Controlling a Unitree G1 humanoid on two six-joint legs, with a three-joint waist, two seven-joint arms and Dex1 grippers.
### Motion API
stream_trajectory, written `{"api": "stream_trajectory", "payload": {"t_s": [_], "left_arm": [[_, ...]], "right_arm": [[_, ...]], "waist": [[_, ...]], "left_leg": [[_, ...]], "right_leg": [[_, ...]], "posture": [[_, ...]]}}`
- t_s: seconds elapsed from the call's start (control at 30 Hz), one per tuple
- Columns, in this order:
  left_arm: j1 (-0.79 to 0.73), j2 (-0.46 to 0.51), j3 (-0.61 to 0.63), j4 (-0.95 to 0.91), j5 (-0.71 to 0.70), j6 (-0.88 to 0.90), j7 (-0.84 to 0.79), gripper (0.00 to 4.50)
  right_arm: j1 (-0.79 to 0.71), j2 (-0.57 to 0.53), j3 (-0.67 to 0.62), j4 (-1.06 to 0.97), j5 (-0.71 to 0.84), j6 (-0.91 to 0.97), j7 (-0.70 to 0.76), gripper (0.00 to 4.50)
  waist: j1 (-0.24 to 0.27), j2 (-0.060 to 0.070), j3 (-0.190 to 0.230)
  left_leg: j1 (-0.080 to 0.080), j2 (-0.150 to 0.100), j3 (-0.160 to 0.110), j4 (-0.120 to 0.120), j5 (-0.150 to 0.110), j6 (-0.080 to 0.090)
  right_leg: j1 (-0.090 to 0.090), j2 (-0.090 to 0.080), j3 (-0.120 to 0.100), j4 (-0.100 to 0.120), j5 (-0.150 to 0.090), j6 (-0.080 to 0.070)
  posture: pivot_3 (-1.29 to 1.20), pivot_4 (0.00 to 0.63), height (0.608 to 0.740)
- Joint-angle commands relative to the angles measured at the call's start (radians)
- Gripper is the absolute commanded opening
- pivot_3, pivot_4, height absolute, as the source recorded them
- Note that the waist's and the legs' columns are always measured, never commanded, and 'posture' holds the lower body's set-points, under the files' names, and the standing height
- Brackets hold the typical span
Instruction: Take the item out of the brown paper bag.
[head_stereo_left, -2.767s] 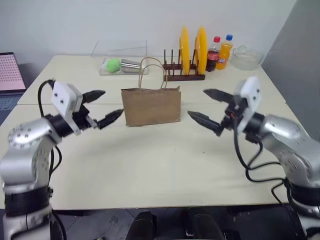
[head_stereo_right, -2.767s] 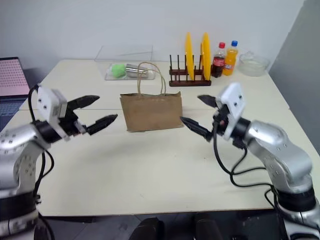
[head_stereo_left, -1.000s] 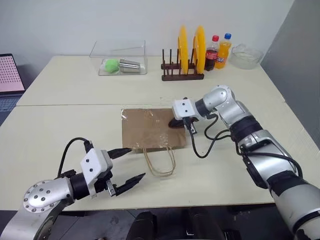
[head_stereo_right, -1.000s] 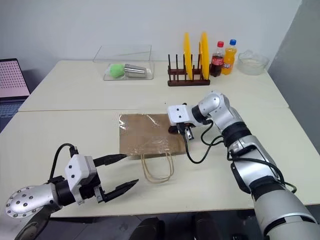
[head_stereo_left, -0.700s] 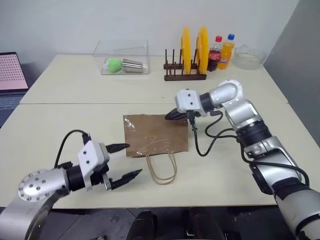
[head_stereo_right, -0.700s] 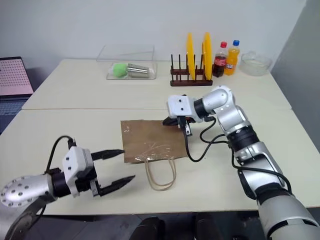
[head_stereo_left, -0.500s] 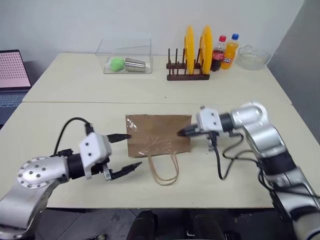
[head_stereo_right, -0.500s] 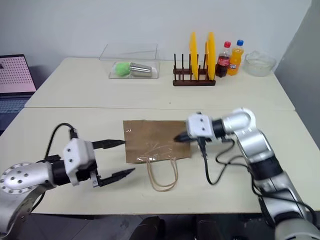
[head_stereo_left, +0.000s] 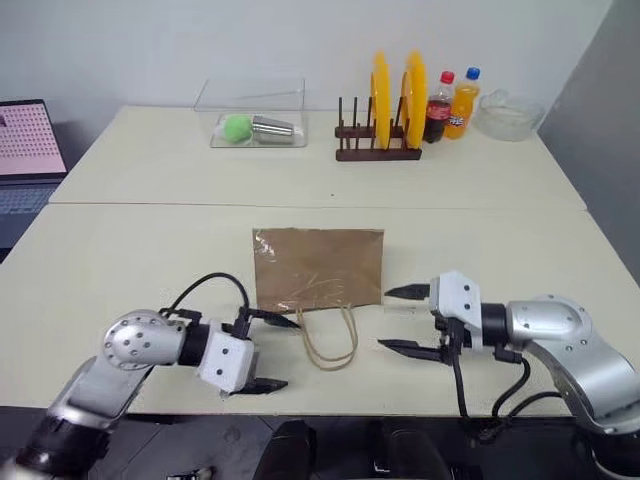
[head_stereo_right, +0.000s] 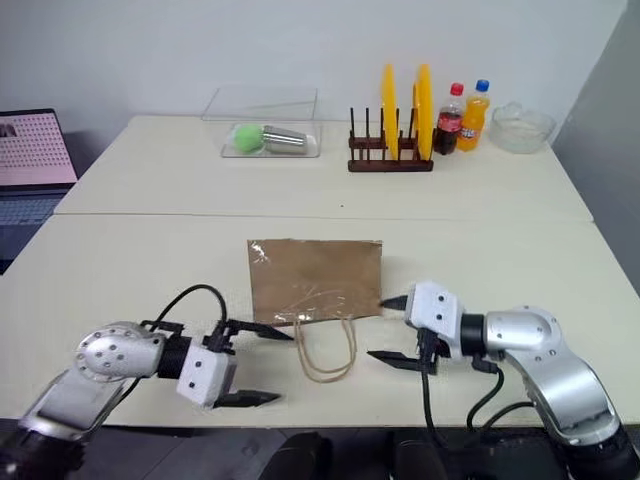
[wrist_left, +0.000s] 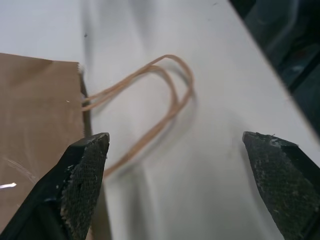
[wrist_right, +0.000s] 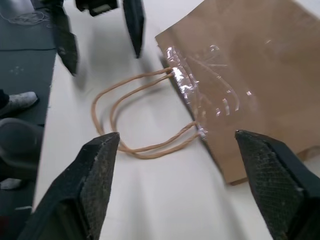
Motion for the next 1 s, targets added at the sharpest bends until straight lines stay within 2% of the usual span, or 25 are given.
{"api": "stream_trajectory", "payload": {"t_s": [0.03,0.13,0.23,0.53,0.63,0.8,0.9,1.0], "left_arm": [[-0.049,-0.048,-0.041,0.033,0.004,-0.037,0.02,4.5],[-0.061,-0.073,-0.063,0.033,-0.021,-0.014,0.013,4.5],[-0.062,-0.076,-0.075,0.024,-0.046,0.009,0.0,3.89],[-0.087,-0.099,-0.118,0.092,-0.021,-0.033,-0.02,0.88],[-0.106,-0.12,-0.12,0.098,-0.034,-0.012,-0.01,0.02],[-0.146,-0.149,-0.087,0.064,-0.099,0.134,0.022,0.02],[-0.207,-0.166,-0.044,0.01,-0.178,0.329,0.077,0.02],[-0.249,-0.172,-0.014,-0.017,-0.222,0.449,0.112,0.02]], "right_arm": [[0.035,-0.02,-0.013,-0.081,0.037,0.028,-0.039,3.87],[0.067,-0.039,-0.017,-0.099,0.046,0.031,-0.057,3.87],[0.082,-0.053,-0.021,-0.106,0.055,0.032,-0.068,3.9],[0.079,-0.082,-0.011,-0.12,0.092,0.046,-0.1,3.9],[0.076,-0.089,-0.014,-0.121,0.101,0.051,-0.103,3.9],[0.083,-0.115,-0.007,-0.121,0.101,0.023,-0.1,3.9],[0.11,-0.166,0.008,-0.115,0.061,-0.03,-0.082,3.9],[0.113,-0.175,0.002,-0.124,0.075,-0.057,-0.072,3.9]], "waist": [[-0.001,0.0,0.0],[-0.008,0.0,0.0],[-0.008,-0.001,0.0],[-0.006,-0.001,0.0],[-0.006,-0.001,0.0],[-0.006,-0.001,0.0],[-0.006,-0.001,0.0],[-0.006,-0.001,-0.001]], "left_leg": [[0.0,0.0,0.0,0.0,0.0,0.0],[0.0,0.0,0.0,0.0,0.0,0.0],[0.0,0.0,0.0,-0.001,0.0,0.001],[0.002,0.0,-0.001,0.0,0.0,0.001],[0.001,0.0,-0.002,0.0,0.0,0.001],[0.002,0.0,-0.003,0.0,0.0,0.001],[0.001,0.0,-0.003,0.0,0.0,0.001],[0.001,0.0,-0.004,0.001,0.0,0.001]], "right_leg": [[0.0,0.0,0.0,-0.001,0.0,0.0],[0.001,0.0,0.0,-0.005,0.001,0.002],[0.001,0.0,0.0,-0.005,0.001,0.002],[0.004,0.001,-0.001,-0.006,0.002,0.003],[0.005,0.001,-0.001,-0.007,0.002,0.003],[0.005,0.001,-0.002,-0.007,0.002,0.003],[0.006,0.001,-0.003,-0.007,0.002,0.003],[0.006,0.001,-0.003,-0.007,0.002,0.003]], "posture": [[0.0,0.15,0.74],[0.0,0.15,0.74],[0.0,0.15,0.74],[0.0,0.15,0.74],[0.0,0.15,0.74],[0.0,0.15,0.74],[0.0,0.15,0.74],[0.0,0.15,0.74]]}}
